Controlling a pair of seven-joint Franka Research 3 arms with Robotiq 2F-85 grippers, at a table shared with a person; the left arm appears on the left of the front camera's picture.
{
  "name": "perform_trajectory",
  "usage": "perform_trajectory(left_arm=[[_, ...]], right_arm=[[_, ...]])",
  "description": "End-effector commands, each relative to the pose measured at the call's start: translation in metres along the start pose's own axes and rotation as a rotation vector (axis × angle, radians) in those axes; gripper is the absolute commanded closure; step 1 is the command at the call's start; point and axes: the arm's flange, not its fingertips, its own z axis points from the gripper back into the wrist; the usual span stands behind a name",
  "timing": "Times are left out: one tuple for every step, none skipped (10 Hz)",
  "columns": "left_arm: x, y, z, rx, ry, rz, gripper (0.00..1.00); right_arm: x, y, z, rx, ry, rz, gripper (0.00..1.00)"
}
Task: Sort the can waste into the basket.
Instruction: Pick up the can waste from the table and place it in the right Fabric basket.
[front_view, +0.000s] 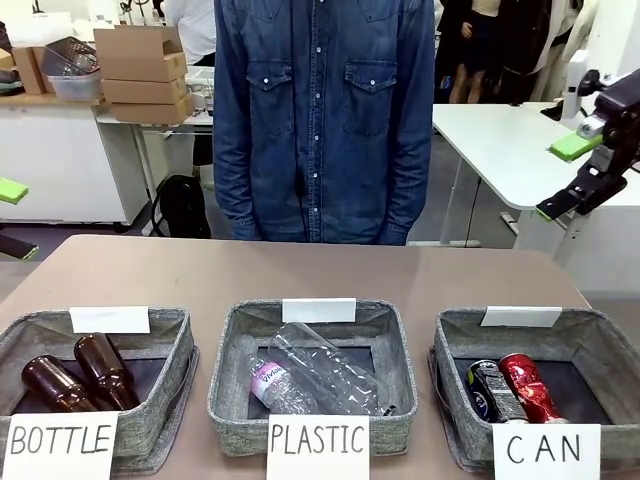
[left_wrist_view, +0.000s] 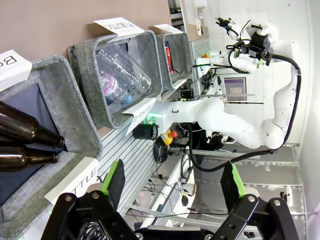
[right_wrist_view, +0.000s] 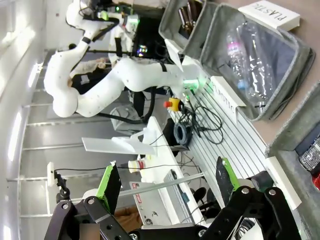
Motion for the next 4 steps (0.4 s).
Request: perform_trajectory(left_arm=[[-0.0024,0.0006,0.0033,0.001,0.013,-0.017,0.0],[-0.0024,0.0006,0.0033,0.001,0.013,-0.017,0.0],[-0.0024,0.0006,0.0033,0.001,0.013,-0.017,0.0],[-0.0024,0.0006,0.0033,0.001,0.013,-0.017,0.0]], right_arm=[[0.0002,0.0002,0.0035,-0.007,0.008,0.013,0.0],[0.0002,0.0002,0.0035,-0.007,0.008,0.013,0.0],[0.0002,0.0002,0.0035,-0.007,0.008,0.013,0.0],[0.0002,0.0002,0.0035,-0.007,0.008,0.013,0.0]])
